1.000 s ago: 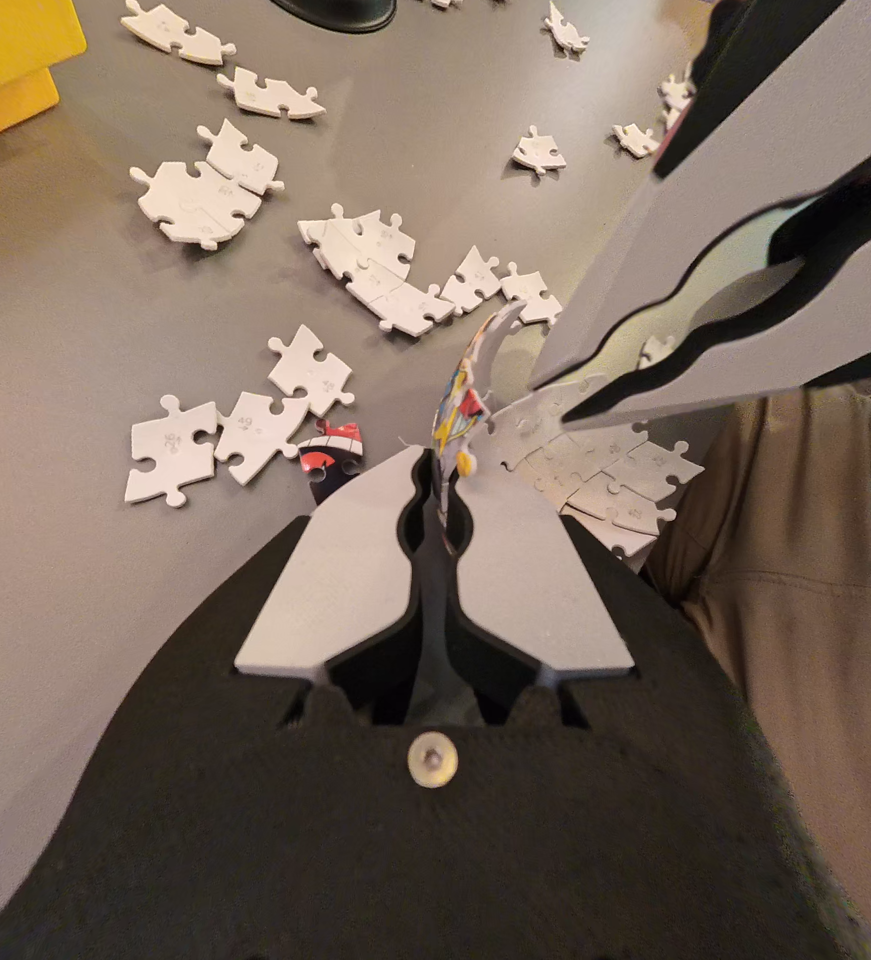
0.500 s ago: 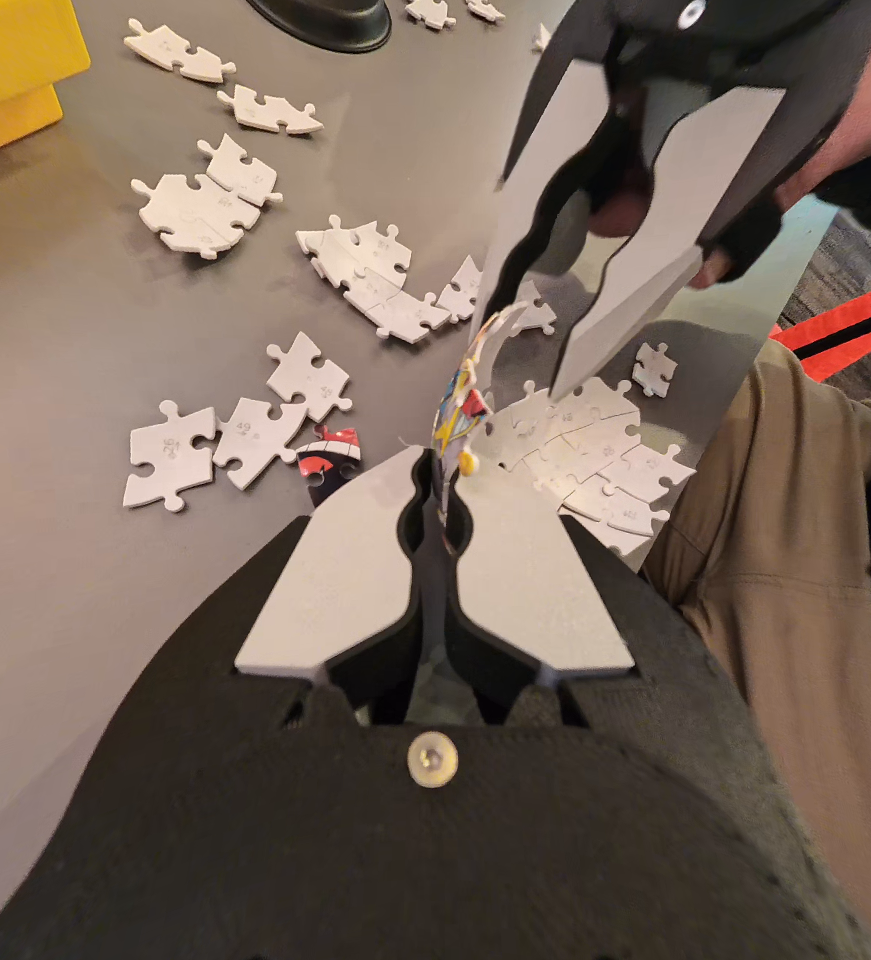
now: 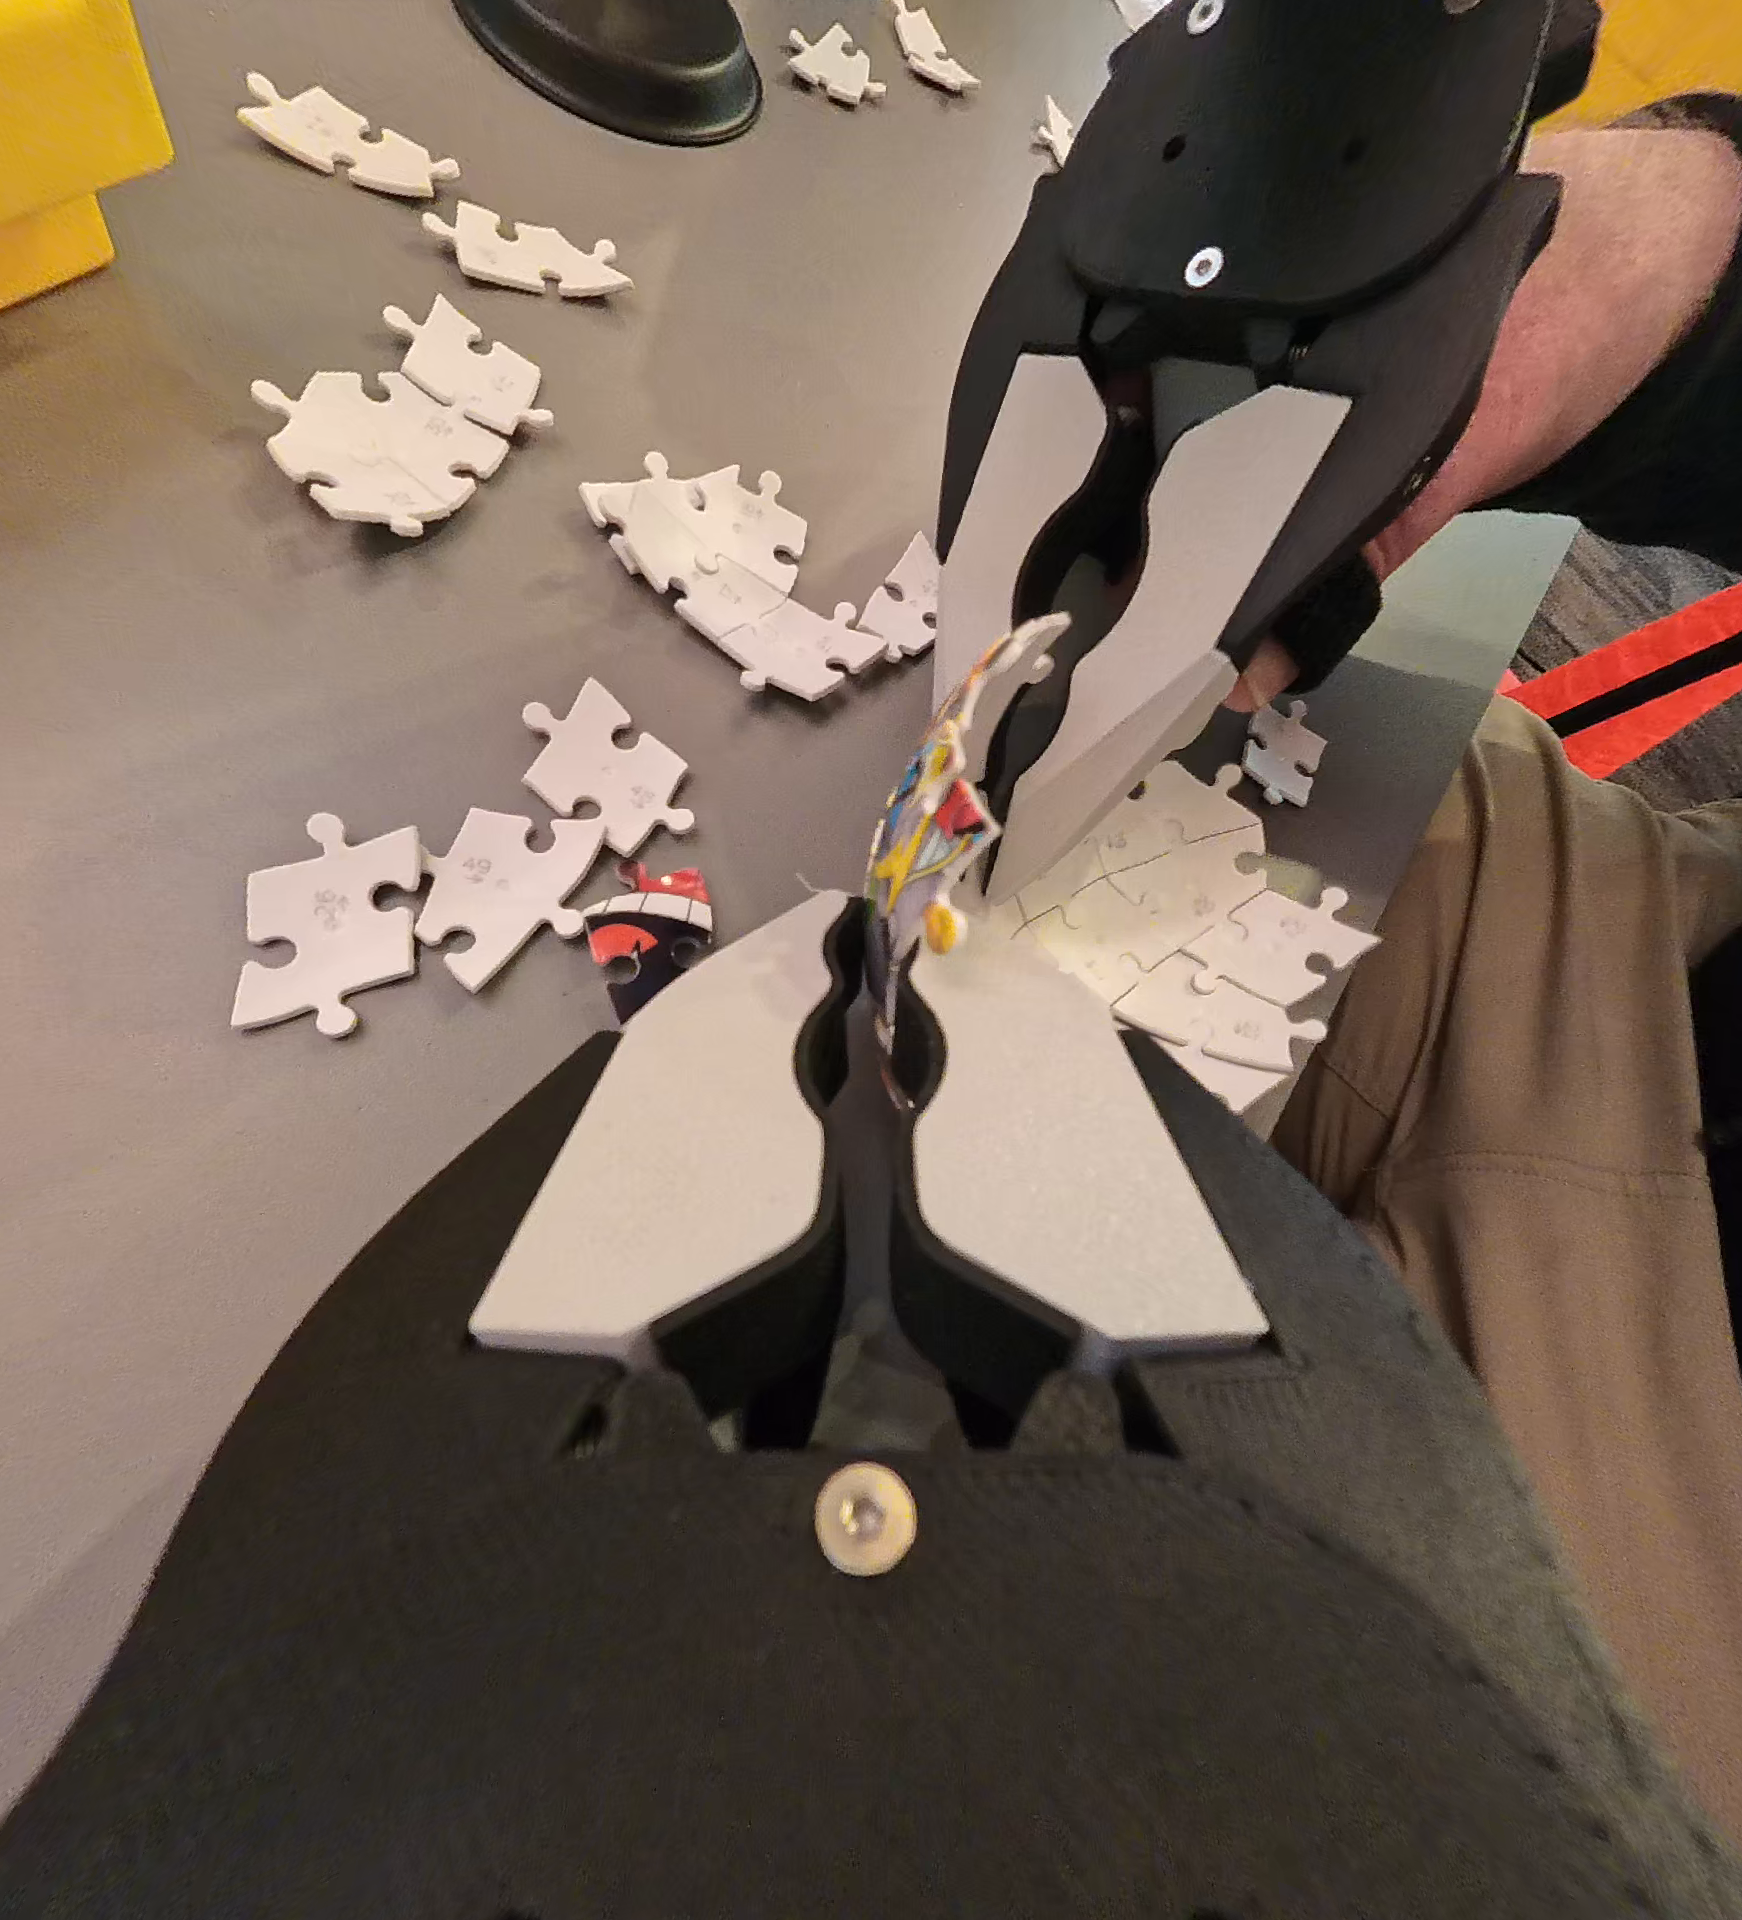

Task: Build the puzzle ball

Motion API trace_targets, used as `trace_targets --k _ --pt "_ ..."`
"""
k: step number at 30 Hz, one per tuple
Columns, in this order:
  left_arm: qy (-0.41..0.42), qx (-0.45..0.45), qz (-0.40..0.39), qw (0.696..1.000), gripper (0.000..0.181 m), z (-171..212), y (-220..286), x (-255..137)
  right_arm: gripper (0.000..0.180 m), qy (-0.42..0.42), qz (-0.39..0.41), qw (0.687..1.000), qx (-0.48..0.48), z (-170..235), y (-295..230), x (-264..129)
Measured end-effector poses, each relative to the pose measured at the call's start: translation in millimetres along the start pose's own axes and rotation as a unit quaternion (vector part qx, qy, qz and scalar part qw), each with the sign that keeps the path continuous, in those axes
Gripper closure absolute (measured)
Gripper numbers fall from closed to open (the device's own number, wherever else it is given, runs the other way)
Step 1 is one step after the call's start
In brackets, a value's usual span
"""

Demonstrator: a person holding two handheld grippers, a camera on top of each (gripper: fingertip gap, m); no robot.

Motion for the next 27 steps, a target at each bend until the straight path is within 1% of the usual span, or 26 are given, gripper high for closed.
trace_targets --k 5,15,27 --pt "0.003 0.001 0.004 1.000 0.178 -0.4 0.9 -0.6 0.172 0.007 -0.009 1.000 0.007 -1.3 -1.3 0.3" --pt "0.014 0.003 0.014 1.000 0.177 -3.2 3.3 -2.3 0.178 0.012 -0.036 0.999 0.013 -1.0 -5.2 -1.9" --pt "0.025 -0.006 0.026 0.999 0.177 -2.6 3.2 -4.5 0.175 0.025 -0.047 0.998 0.036 -2.1 -1.3 -0.5"
Point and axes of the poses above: each gripper's, where its closed fingertips meet, x out along the fingers, z out of its underside, y = z × x across the jaws, the point moved 3 cm from there along -x, back along the fingers, and after that the axes turned 9 degrees about z, right-handed, at the moved point
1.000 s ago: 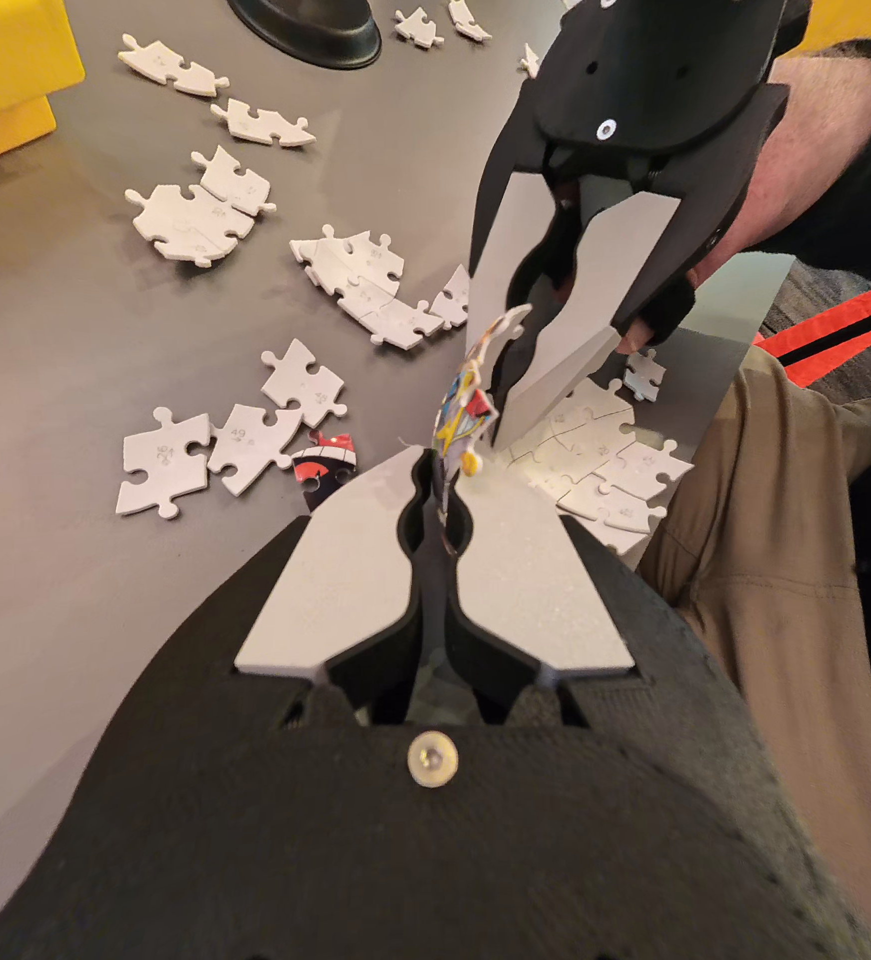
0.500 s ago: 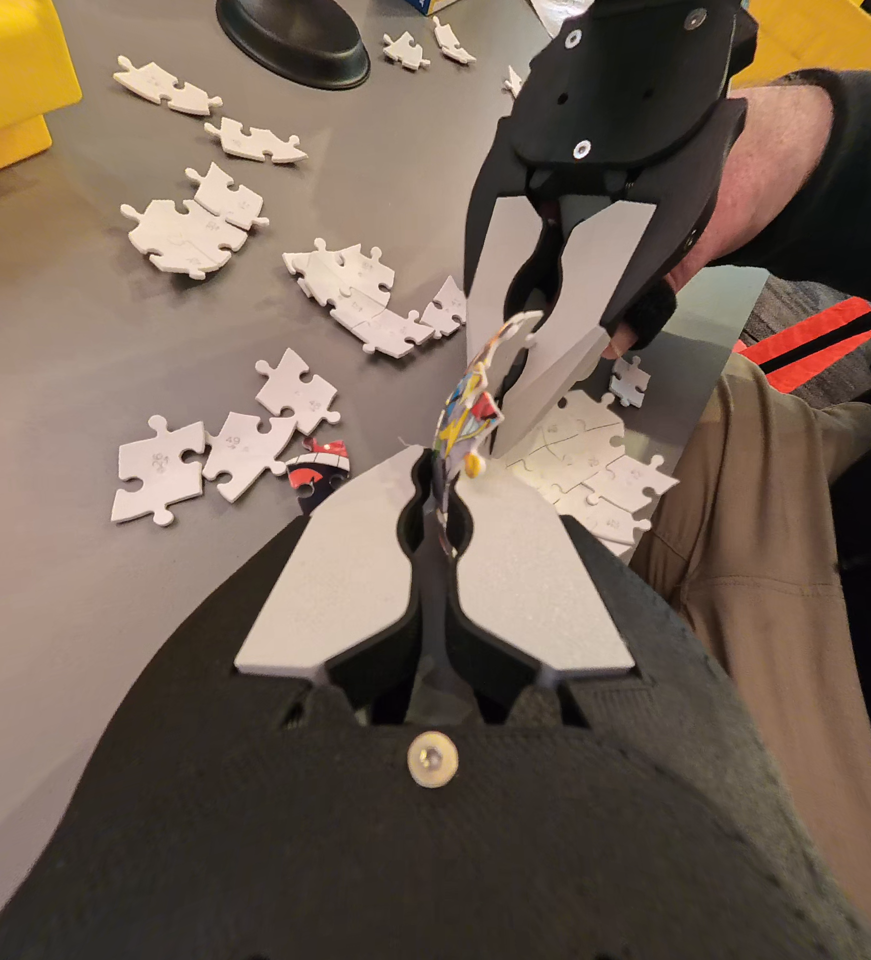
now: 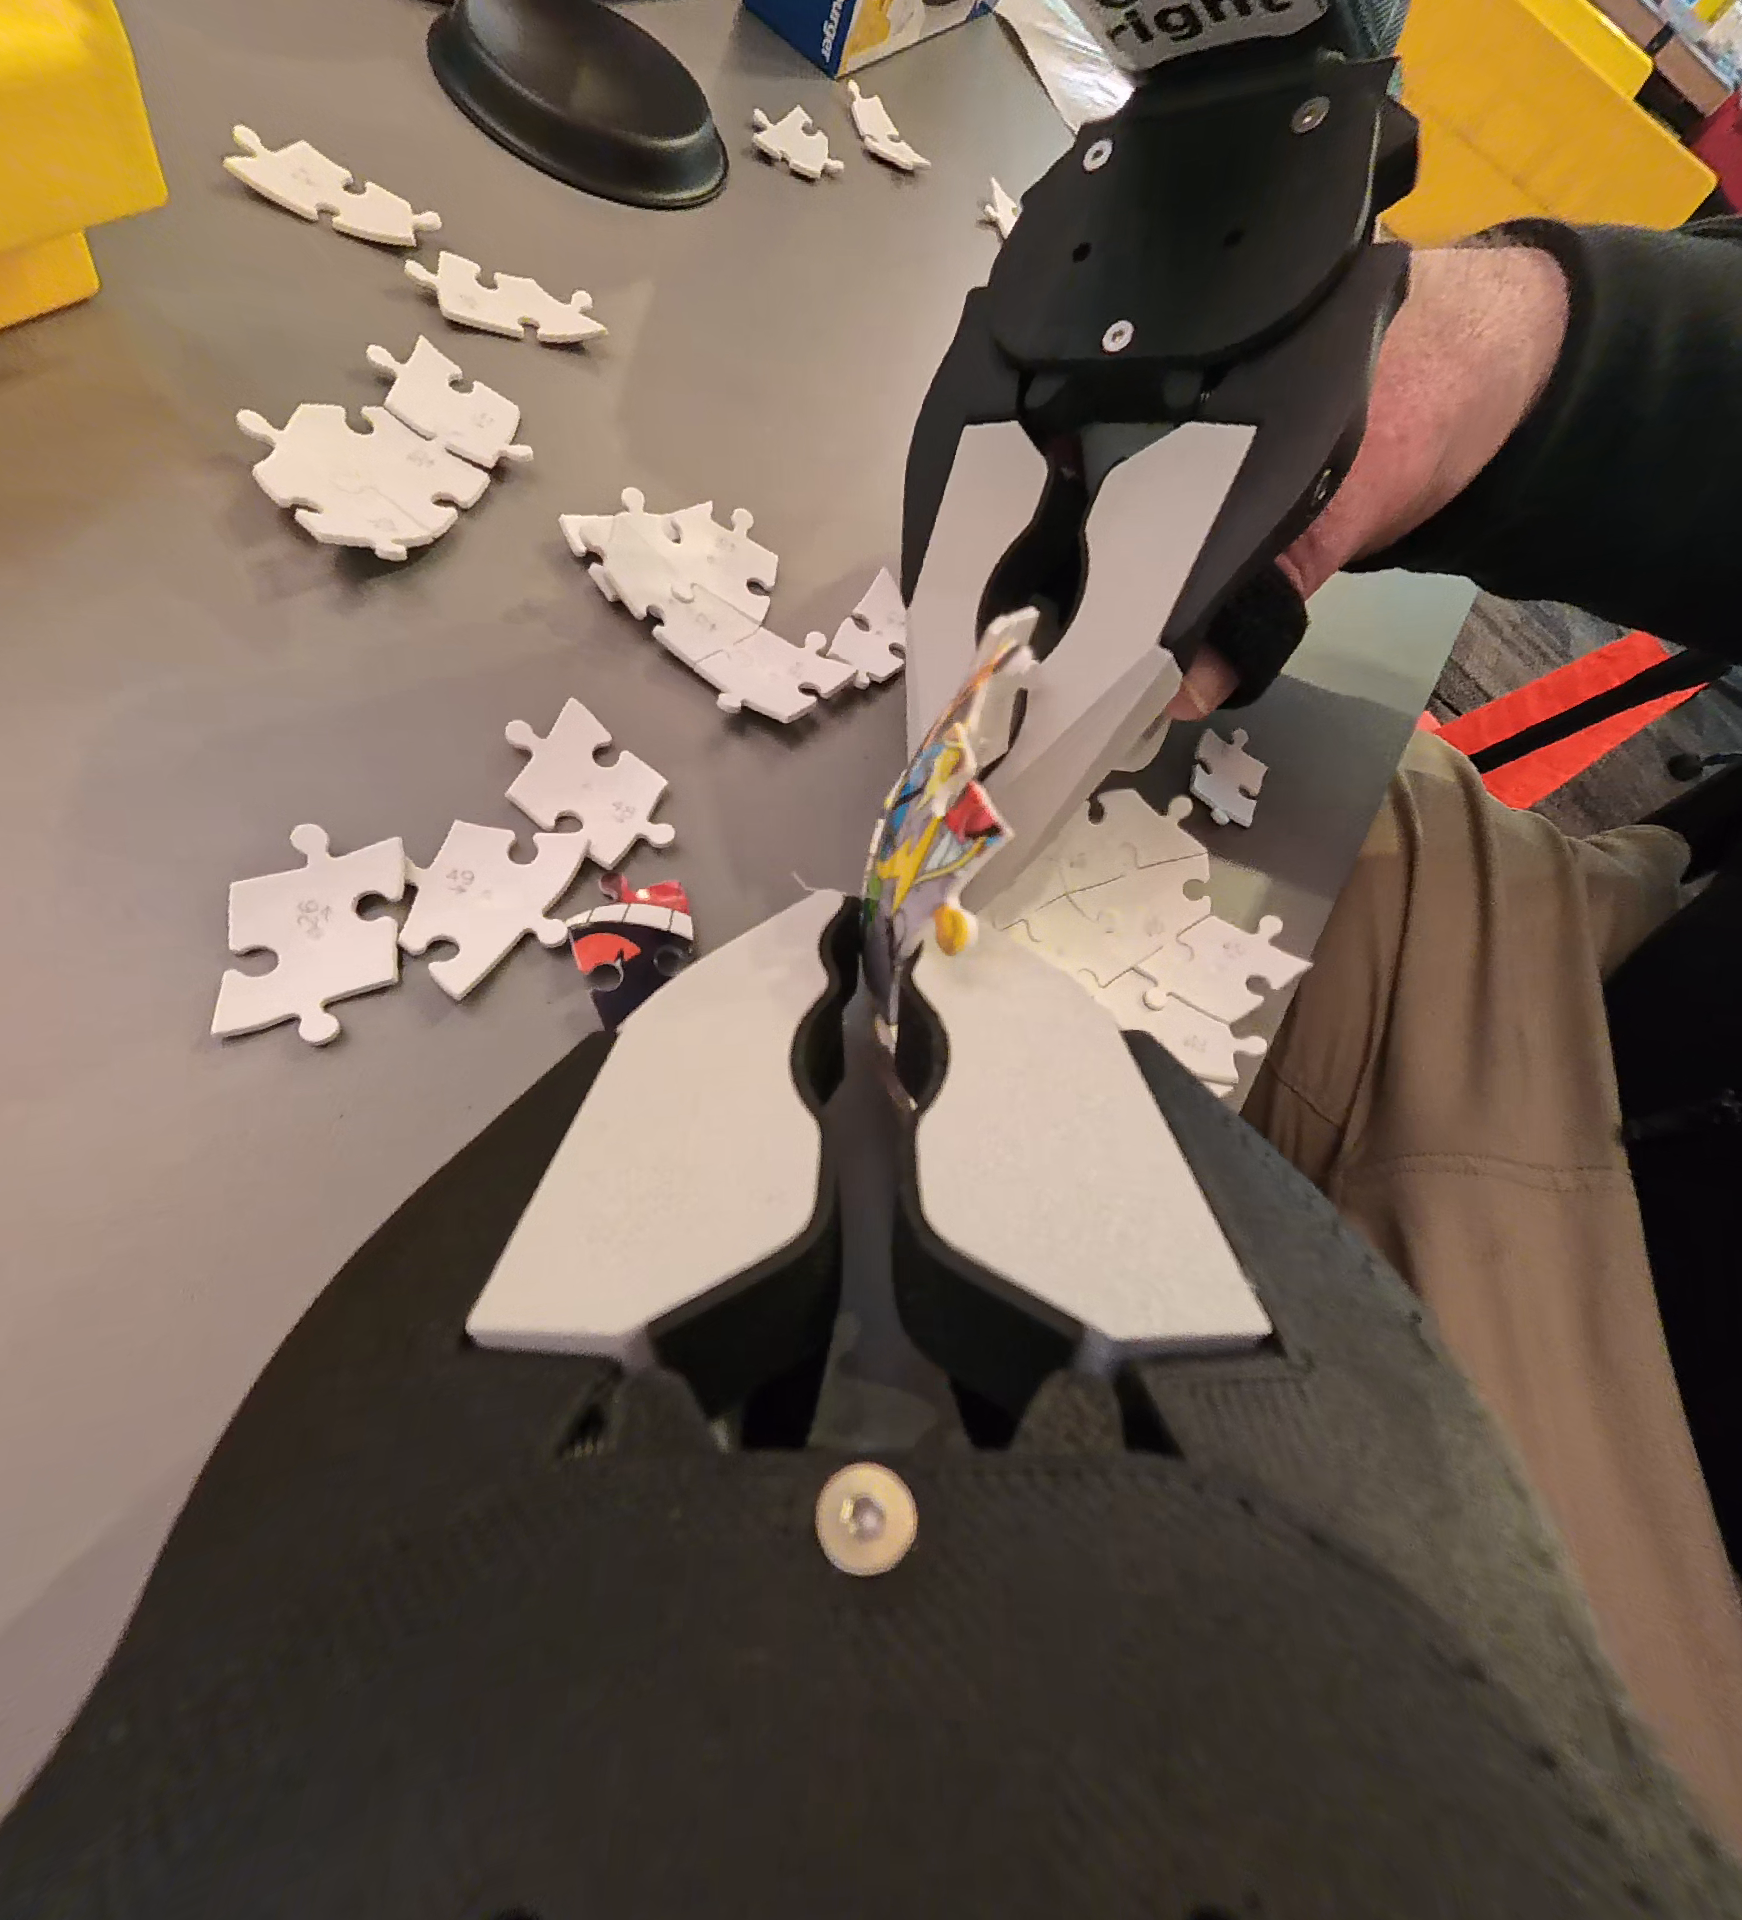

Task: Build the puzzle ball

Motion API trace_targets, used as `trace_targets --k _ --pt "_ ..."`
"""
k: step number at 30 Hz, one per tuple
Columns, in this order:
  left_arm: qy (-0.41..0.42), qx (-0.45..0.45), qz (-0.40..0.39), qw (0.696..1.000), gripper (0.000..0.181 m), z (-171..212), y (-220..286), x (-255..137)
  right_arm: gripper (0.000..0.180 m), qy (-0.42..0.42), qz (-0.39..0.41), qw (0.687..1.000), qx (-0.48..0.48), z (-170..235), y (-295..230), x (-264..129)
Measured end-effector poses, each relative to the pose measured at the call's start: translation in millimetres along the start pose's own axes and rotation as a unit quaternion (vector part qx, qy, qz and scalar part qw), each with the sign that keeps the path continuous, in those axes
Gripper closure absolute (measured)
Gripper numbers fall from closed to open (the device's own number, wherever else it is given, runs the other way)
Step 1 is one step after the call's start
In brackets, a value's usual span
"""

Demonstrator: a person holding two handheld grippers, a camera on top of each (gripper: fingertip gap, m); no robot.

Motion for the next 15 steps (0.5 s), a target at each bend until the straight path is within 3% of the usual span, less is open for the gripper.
trace_targets --k 15 --pt "0.005 -0.020 0.020 1.000 0.177 3.1 0.2 0.1 0.172 0.015 -0.015 1.000 0.022 -1.2 2.1 0.3"
Point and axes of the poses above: each gripper's, where its closed fingertips meet, x out along the fingers, z out of its underside, y = z × x across the jaws, the point moved 3 cm from there along -x, back along the fingers, and after that the axes turned 9 degrees about z, right-handed, at the moved point
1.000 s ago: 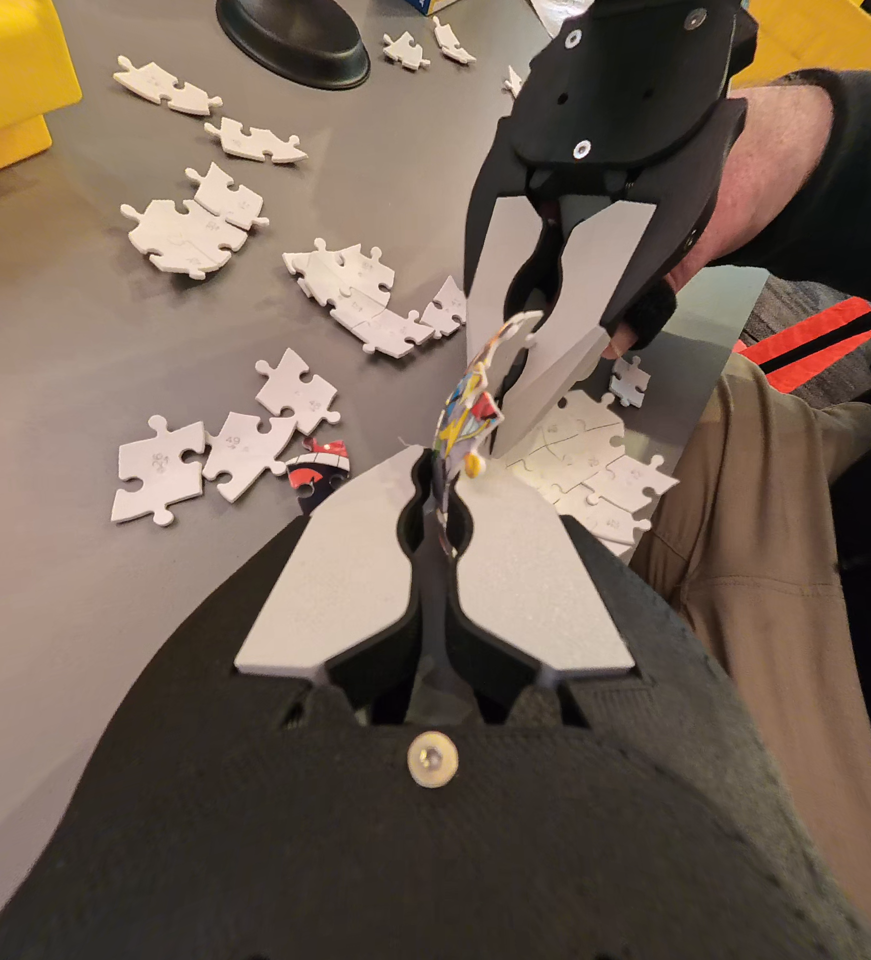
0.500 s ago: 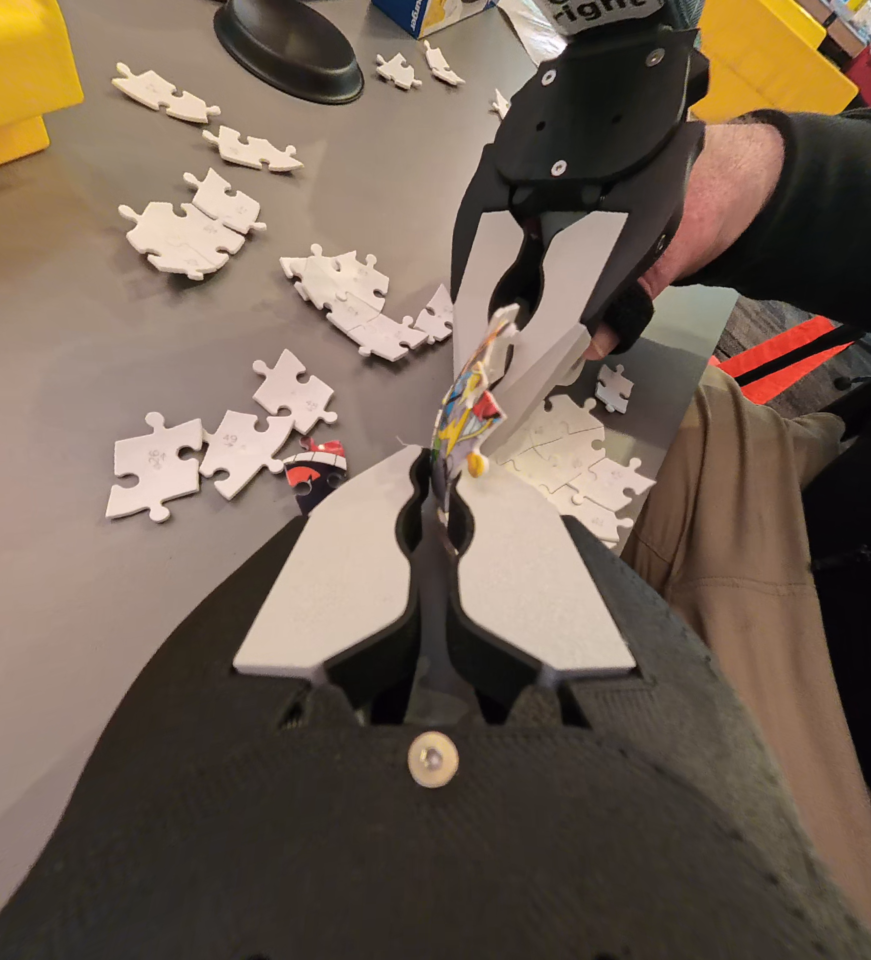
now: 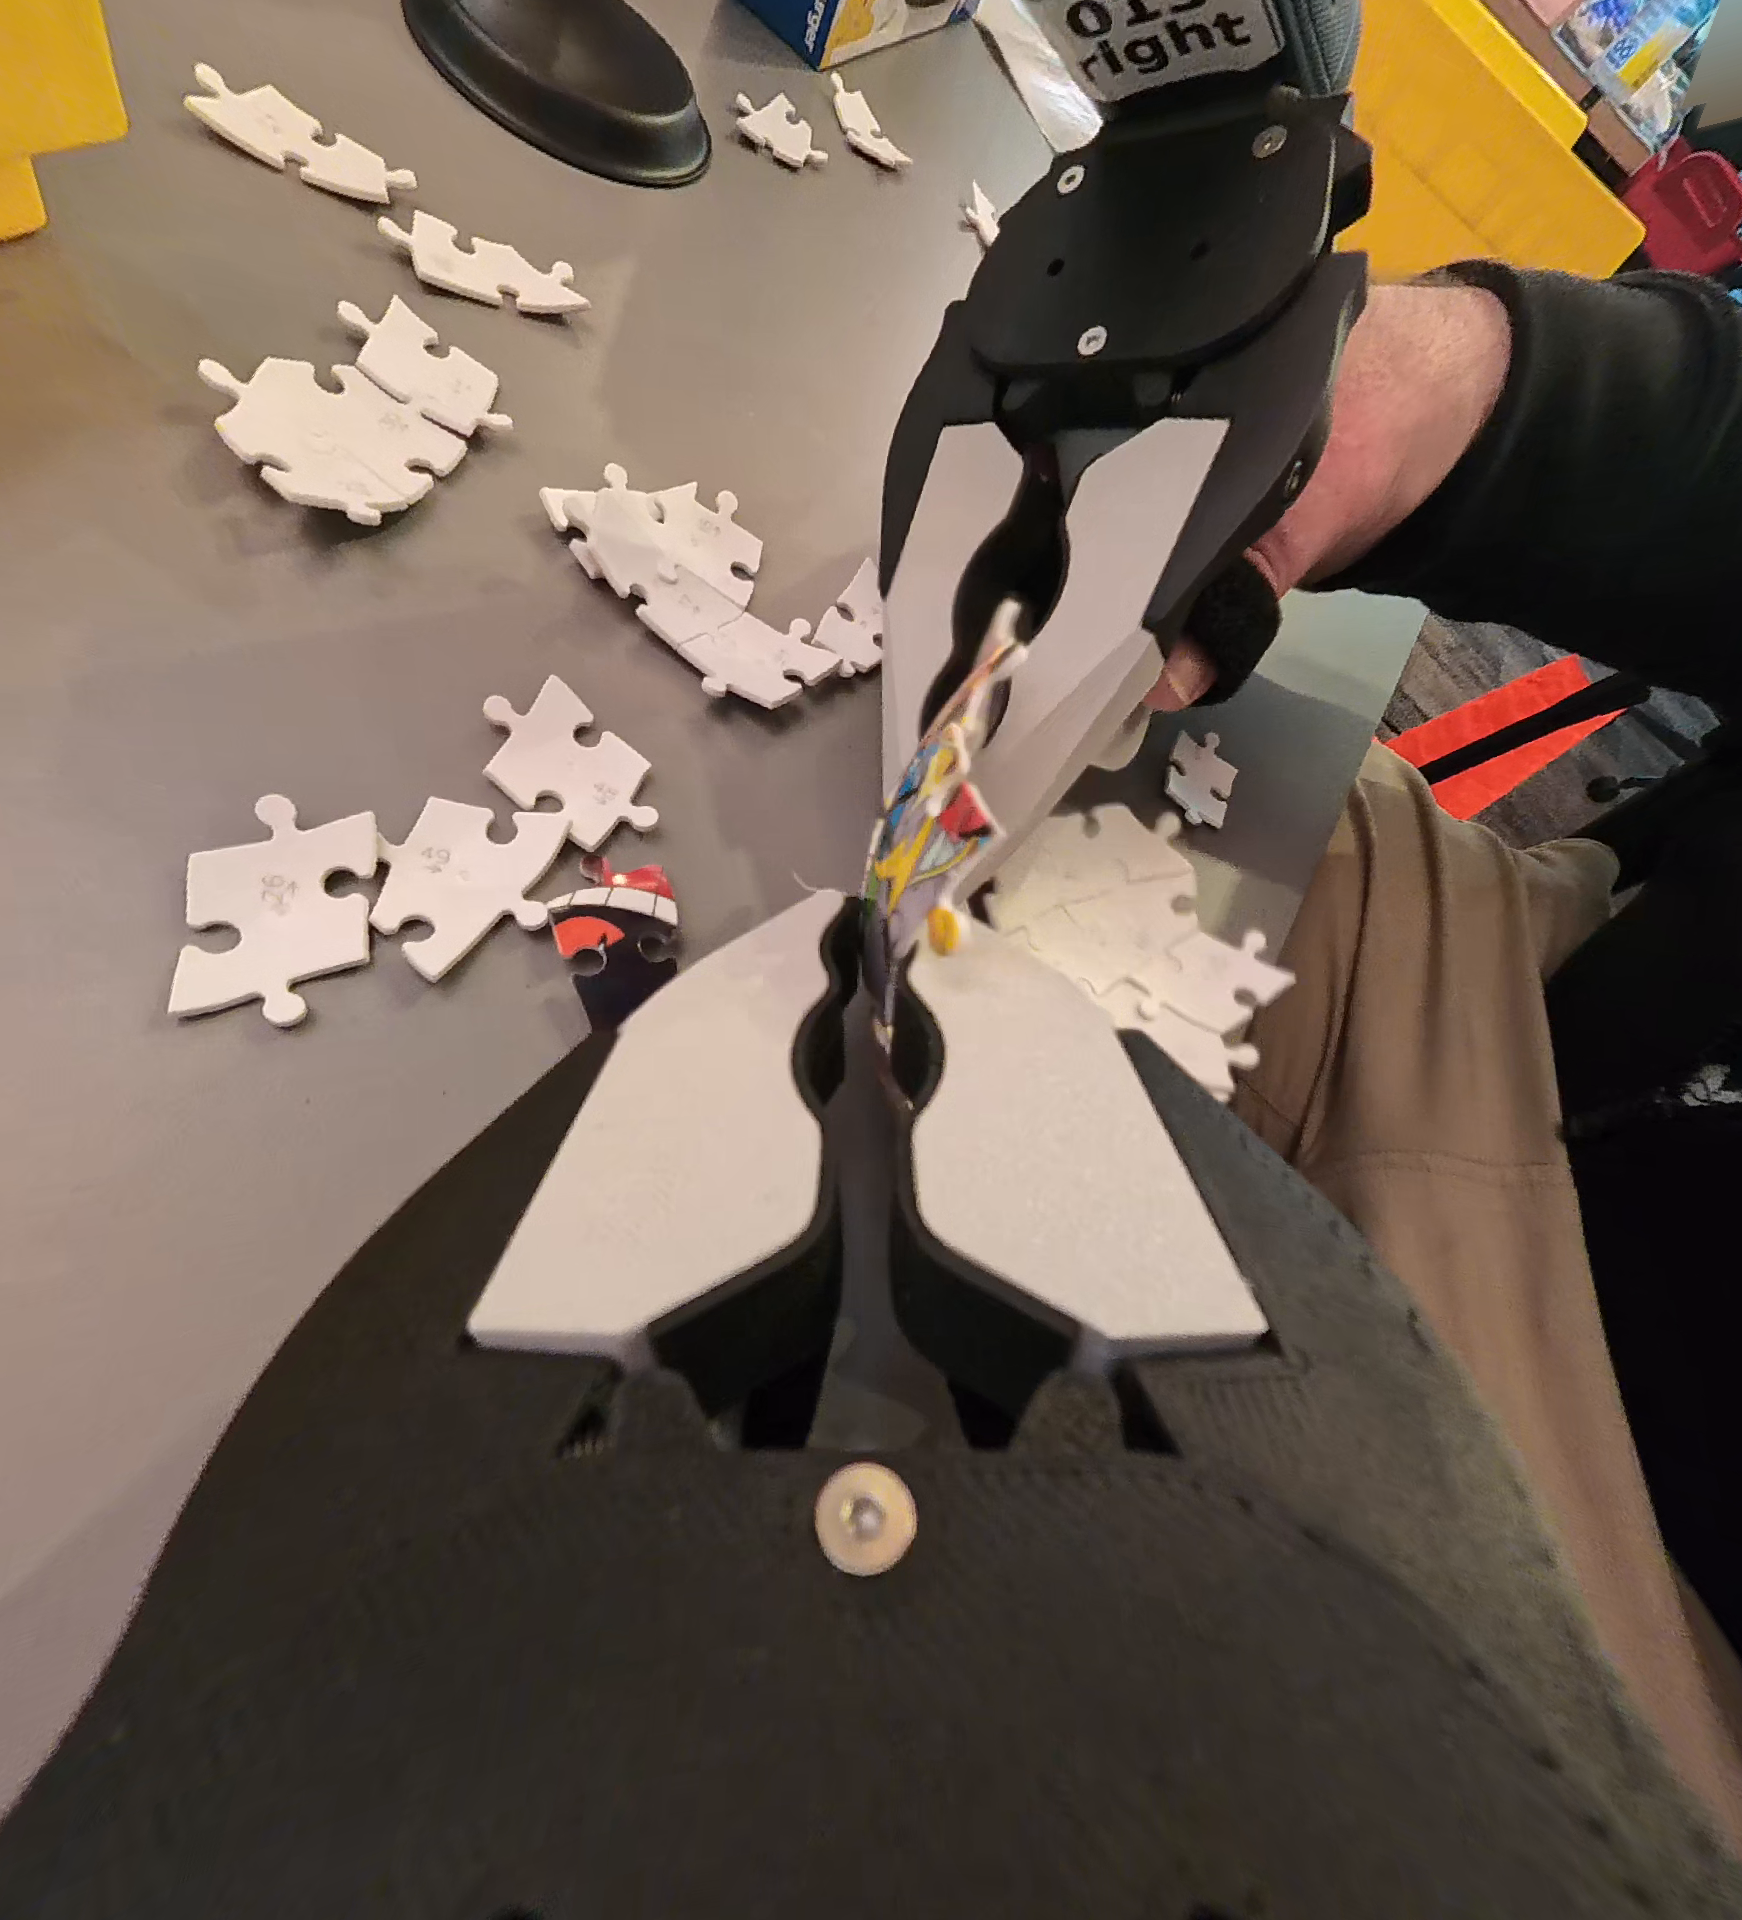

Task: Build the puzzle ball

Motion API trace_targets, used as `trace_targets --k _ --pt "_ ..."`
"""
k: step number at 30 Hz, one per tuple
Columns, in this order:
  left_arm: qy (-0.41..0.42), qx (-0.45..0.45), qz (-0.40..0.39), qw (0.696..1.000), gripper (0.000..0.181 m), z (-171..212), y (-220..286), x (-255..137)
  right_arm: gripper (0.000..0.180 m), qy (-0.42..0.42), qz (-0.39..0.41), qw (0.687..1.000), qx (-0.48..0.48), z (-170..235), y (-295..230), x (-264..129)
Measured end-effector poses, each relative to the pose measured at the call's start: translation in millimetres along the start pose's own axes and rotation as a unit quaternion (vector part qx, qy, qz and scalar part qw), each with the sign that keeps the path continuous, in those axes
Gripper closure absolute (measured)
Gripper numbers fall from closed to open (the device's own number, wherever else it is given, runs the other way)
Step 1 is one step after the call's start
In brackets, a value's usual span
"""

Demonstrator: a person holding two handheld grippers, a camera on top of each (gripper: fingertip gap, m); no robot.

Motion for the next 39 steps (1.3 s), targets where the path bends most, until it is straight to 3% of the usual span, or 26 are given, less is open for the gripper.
trace_targets --k 39 --pt "0.033 -0.003 0.001 0.999 0.178 -6 -3 -6 0.174 -0.002 0.005 1.000 0.030 6 -7 3"
Point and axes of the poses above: each gripper's, where its closed fingertips meet, x out along the fingers, z out of its underside, y = z × x across the jaws, the point moved 3 cm from there along -x, back along the fingers, and after that the axes turned 9 degrees about z, right-handed, at the moved point
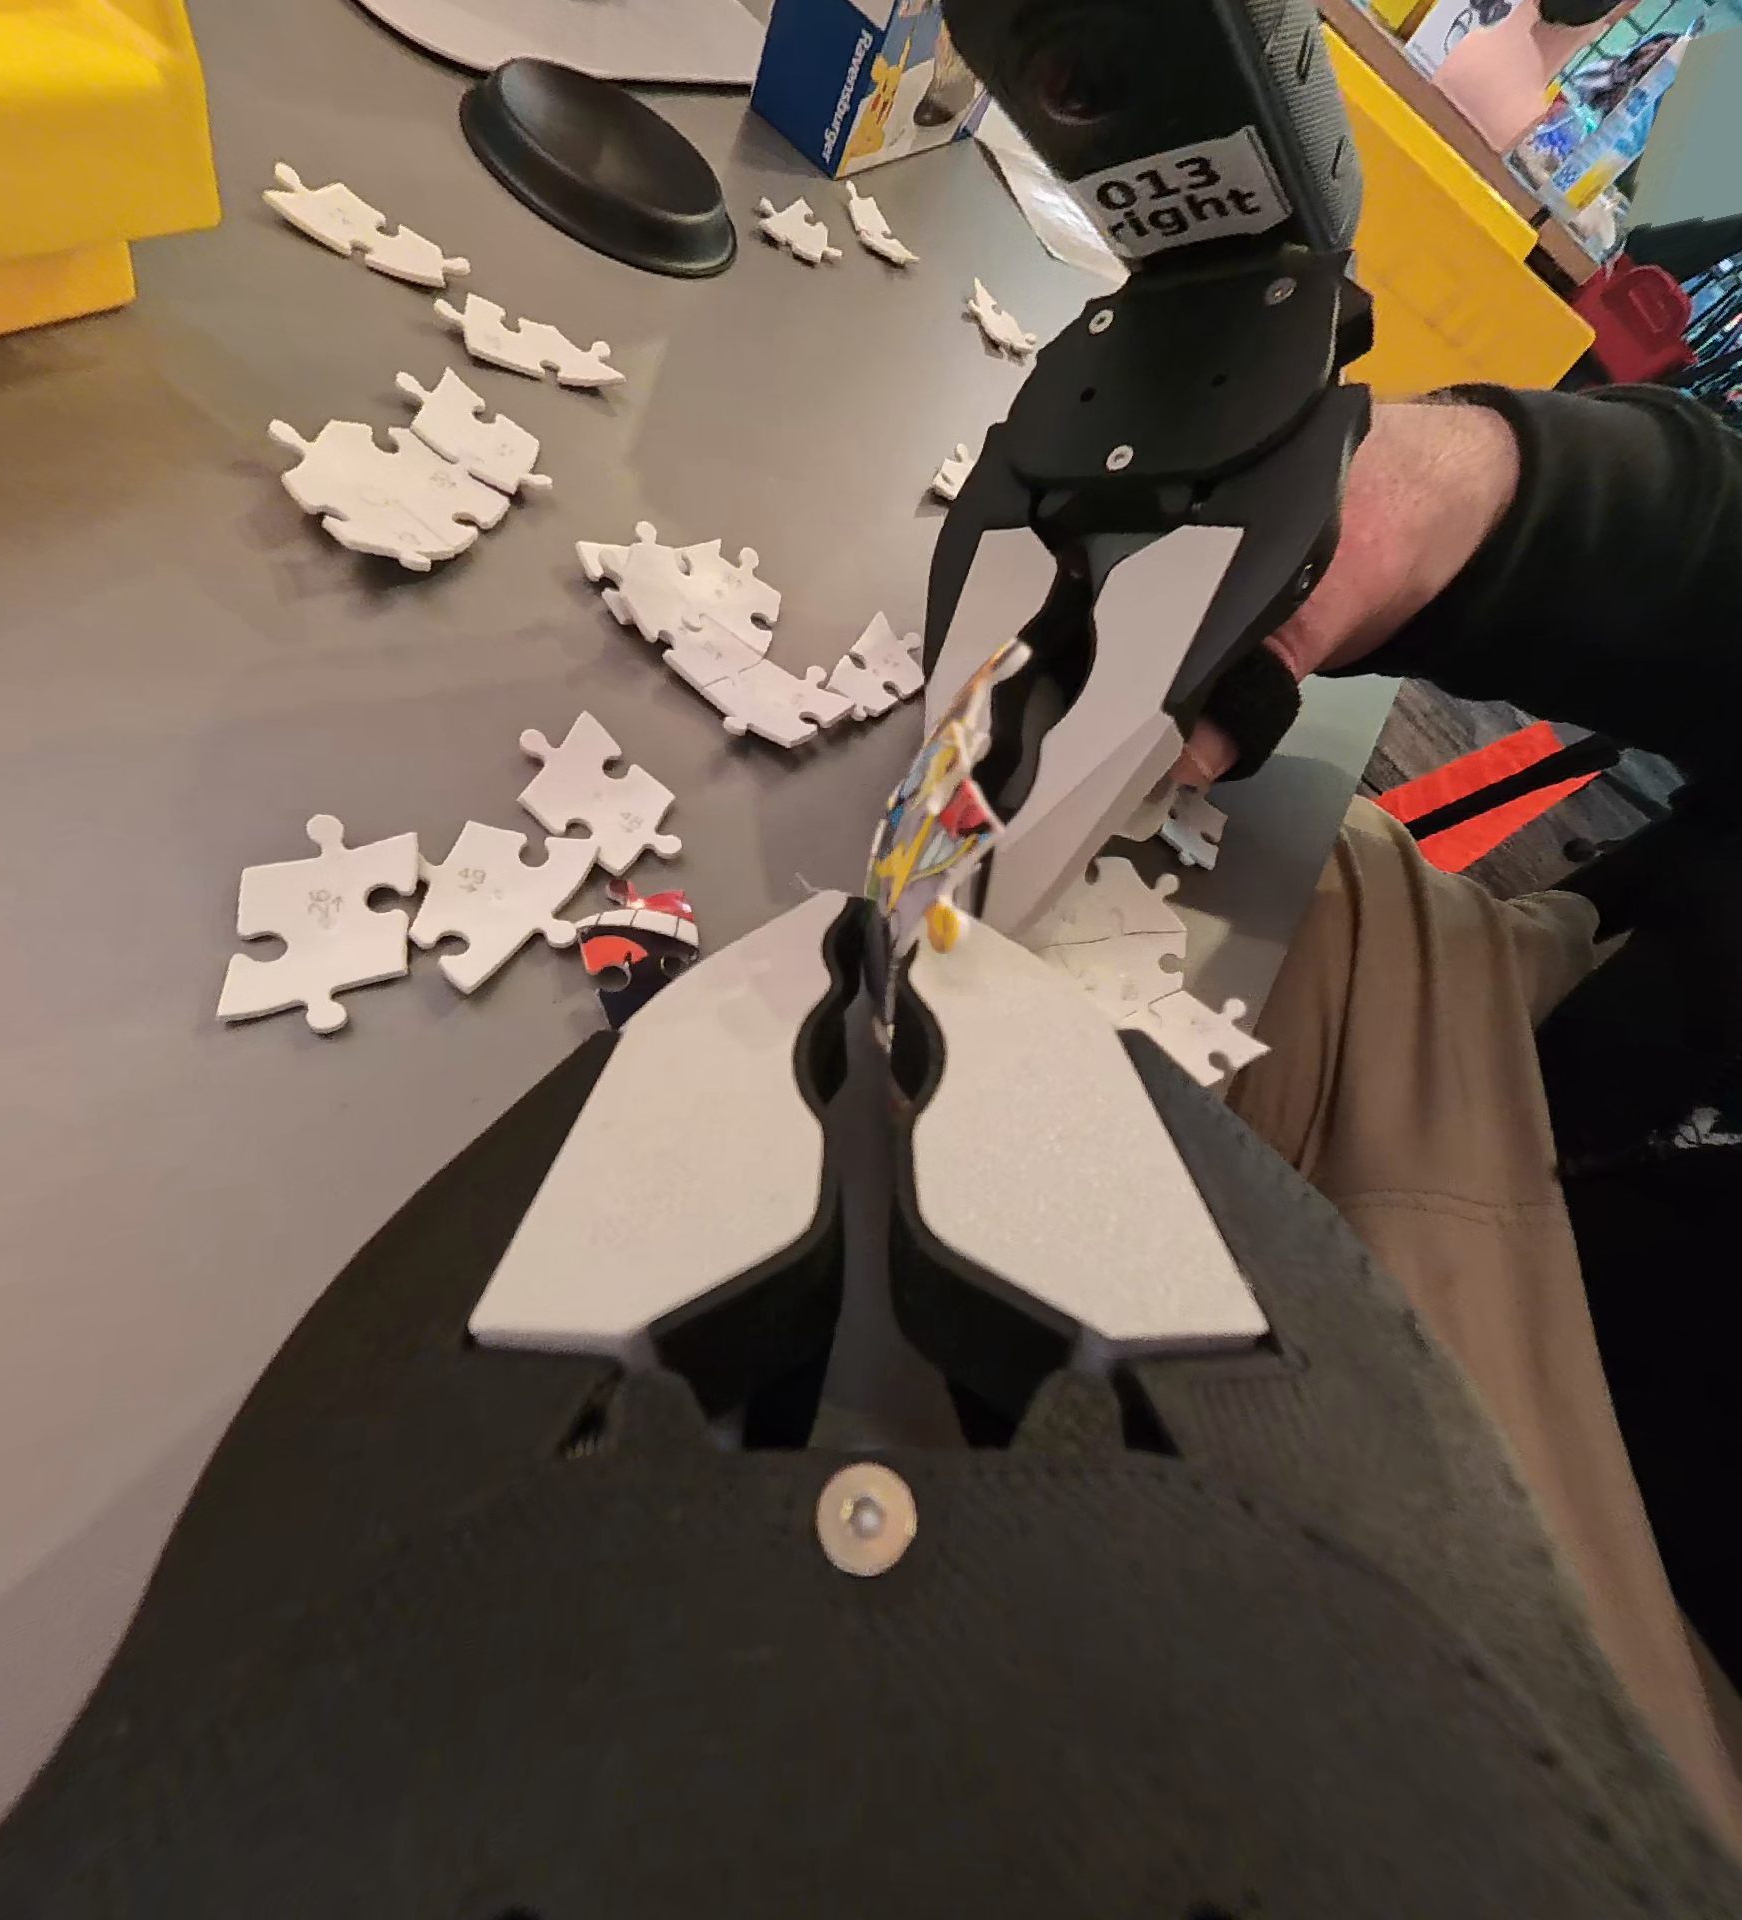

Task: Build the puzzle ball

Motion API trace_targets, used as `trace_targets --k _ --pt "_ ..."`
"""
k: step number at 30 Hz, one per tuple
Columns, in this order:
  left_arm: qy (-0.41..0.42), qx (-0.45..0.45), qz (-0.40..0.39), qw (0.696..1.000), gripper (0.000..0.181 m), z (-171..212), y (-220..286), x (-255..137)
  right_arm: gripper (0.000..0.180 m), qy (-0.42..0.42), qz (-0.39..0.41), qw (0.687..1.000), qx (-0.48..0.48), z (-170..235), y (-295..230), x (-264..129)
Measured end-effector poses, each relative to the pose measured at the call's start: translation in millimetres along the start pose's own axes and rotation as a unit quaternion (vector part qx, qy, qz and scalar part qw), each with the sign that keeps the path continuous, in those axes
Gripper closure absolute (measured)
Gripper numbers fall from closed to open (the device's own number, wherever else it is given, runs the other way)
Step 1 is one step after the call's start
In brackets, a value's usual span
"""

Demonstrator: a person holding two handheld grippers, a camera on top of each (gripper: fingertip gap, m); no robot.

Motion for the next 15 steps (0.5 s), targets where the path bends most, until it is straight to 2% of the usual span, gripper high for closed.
trace_targets --k 10,15 --pt "0.001 -0.002 0.006 1.000 0.176 0.3 1.9 -0.7 0.177 0.005 -0.013 1.000 0.018 0.0 -1.8 2.6" --pt "-0.002 -0.010 0.018 1.000 0.167 1.3 4.5 -2.6 0.177 0.004 -0.013 1.000 0.017 0.4 -1.6 2.9"
Point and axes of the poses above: each gripper's, where its closed fingertips meet, x out along the fingers, z out of its underside, y = z × x across the jaws, the point moved 3 cm from there along -x, back along the fingers, and after that the axes turned 9 degrees about z, right-handed, at the moved point
